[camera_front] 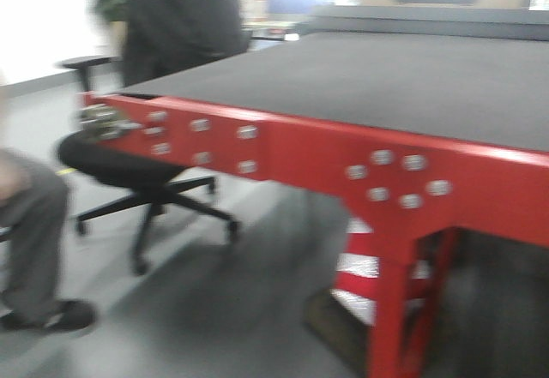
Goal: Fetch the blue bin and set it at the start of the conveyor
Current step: 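Carry the bin over the grey conveyor belt with both grippers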
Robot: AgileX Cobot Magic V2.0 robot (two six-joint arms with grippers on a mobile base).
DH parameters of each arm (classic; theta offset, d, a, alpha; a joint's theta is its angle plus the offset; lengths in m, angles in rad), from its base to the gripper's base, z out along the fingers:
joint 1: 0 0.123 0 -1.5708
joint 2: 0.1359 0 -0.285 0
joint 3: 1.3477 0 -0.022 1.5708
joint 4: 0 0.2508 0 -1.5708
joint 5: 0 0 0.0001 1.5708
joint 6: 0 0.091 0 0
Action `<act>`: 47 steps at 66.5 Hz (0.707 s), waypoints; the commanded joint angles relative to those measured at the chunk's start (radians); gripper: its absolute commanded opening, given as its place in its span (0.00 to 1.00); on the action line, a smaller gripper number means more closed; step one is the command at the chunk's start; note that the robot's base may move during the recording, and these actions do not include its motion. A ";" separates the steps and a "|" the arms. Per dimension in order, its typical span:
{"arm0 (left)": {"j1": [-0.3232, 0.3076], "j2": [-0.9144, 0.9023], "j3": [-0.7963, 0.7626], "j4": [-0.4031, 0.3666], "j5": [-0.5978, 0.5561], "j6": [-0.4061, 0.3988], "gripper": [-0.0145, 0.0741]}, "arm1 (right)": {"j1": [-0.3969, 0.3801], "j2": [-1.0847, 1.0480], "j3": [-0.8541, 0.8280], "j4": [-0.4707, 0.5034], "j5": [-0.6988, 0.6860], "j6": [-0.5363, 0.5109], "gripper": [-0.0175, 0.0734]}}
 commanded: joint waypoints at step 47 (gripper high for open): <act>0.007 -0.017 -0.012 0.029 -0.078 0.000 0.04 | -0.010 -0.014 -0.010 -0.065 -0.010 -0.027 0.03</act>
